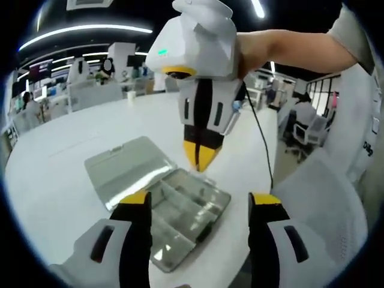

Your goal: Insert the divider into the dual guide fixture by aligning both edges with the guide slots and pushing it downward to the bottom, including one-sided entry, uneven engagement, binding, and posture correction.

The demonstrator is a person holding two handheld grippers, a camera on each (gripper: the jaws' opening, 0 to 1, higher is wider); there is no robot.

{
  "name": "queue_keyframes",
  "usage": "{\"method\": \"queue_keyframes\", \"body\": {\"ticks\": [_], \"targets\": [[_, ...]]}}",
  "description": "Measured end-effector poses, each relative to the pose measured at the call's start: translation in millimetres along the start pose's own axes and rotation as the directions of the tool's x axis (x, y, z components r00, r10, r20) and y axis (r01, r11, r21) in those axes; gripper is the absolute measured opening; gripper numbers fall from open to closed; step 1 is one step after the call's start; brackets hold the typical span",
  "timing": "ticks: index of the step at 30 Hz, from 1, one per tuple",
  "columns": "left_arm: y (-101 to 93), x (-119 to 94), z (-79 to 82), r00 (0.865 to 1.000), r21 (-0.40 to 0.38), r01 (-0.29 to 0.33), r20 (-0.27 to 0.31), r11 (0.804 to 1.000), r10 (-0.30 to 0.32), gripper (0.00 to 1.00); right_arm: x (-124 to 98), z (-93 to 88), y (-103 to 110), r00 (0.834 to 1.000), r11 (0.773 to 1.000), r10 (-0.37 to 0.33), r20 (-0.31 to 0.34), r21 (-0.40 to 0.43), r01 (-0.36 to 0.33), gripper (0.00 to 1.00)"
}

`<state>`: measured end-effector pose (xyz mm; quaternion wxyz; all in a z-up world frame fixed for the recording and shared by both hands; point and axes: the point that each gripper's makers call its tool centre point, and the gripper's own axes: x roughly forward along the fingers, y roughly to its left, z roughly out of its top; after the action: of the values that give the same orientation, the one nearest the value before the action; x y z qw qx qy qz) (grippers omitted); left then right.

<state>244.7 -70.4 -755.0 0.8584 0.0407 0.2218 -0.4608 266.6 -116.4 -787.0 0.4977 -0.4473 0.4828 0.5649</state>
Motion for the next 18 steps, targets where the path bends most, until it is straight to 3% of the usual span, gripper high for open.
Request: {"method": "queue_keyframes", "body": {"ticks": [18], "targets": [[0.3, 0.7, 0.4, 1.000, -0.005, -0.002, -0.001, 1.000, 0.002, 0.63, 1.8, 3.3, -1.0, 1.000, 1.000, -0.001, 0.003, -0.018, 0.001, 0.00]]}}
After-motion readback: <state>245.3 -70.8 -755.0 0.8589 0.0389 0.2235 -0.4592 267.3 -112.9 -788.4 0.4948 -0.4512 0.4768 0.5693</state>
